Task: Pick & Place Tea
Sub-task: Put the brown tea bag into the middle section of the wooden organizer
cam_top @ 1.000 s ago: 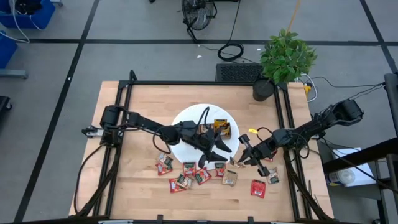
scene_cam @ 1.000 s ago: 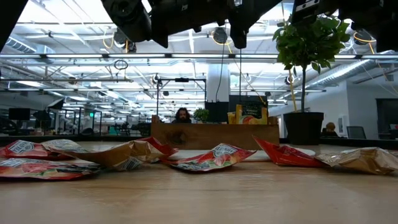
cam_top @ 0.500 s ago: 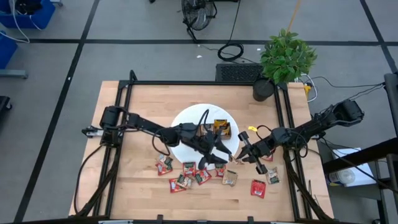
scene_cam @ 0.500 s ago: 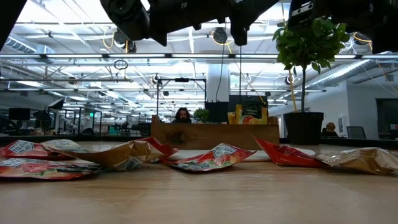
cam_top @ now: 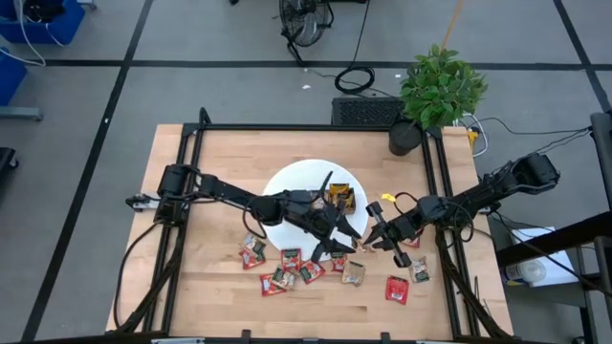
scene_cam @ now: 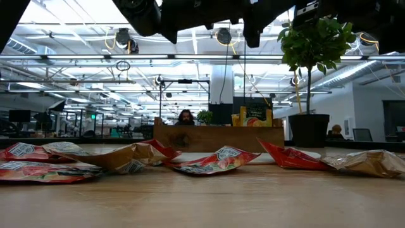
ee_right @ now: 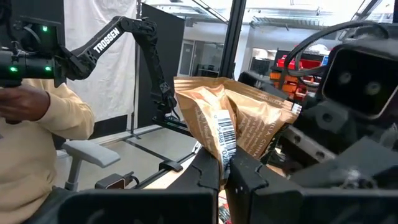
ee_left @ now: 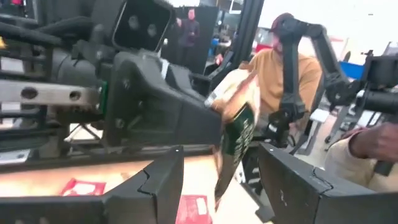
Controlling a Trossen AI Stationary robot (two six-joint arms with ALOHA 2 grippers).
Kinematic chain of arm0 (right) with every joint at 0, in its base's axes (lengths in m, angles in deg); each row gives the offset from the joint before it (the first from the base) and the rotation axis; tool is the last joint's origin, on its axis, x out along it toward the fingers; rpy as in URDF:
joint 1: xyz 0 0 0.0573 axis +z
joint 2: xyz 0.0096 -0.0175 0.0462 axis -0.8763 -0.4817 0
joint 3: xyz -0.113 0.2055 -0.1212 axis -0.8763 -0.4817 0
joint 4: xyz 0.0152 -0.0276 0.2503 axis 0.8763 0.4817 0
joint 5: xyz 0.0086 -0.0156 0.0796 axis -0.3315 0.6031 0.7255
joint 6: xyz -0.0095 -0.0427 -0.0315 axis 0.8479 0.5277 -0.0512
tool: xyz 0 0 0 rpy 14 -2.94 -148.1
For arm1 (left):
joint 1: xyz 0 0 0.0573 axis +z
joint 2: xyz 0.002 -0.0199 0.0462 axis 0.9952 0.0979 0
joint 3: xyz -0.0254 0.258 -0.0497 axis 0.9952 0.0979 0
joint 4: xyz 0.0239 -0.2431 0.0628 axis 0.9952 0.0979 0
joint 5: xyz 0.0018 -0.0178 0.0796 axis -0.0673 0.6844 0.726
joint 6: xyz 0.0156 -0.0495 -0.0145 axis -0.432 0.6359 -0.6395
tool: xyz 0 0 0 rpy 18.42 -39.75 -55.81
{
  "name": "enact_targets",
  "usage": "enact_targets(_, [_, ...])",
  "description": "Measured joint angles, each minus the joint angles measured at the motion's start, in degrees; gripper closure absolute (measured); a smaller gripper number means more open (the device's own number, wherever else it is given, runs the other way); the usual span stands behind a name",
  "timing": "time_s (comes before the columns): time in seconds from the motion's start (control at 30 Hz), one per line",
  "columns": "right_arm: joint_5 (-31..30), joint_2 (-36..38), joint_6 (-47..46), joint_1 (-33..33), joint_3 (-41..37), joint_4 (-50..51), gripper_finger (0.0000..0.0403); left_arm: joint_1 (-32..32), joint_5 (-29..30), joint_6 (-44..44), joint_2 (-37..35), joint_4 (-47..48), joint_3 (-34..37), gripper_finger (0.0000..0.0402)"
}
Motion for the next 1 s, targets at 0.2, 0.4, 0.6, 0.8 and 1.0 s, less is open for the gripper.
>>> enact_targets(0.2, [0.00, 0.00, 0.00, 0.00, 0.00, 0.31, 0.0403, 0.03, 0.38, -0.67, 0.00, -0.46, 0.00, 0.0195])
enact_targets(0.4, [0.00, 0.00, 0.00, 0.00, 0.00, 0.31, 0.0403, 0.01, 0.34, -2.19, -0.02, -0.48, 0.00, 0.0204])
enact_targets(0.6, [0.00, 0.00, -0.02, 0.00, 0.00, 0.74, 0.0403, 0.01, -1.97, -3.88, -0.02, -0.64, 0.00, 0.0273])
enact_targets(0.8, [0.02, 0.00, -0.02, 0.00, 0.00, 0.93, 0.0403, 0.12, -2.43, -4.93, -0.02, -0.68, 0.02, 0.0363])
enact_targets(1.0, [0.02, 0.00, -1.54, 0.00, 0.00, 1.18, 0.0401, 0.19, -3.56, -6.40, -0.04, -0.32, 0.04, 0.0395])
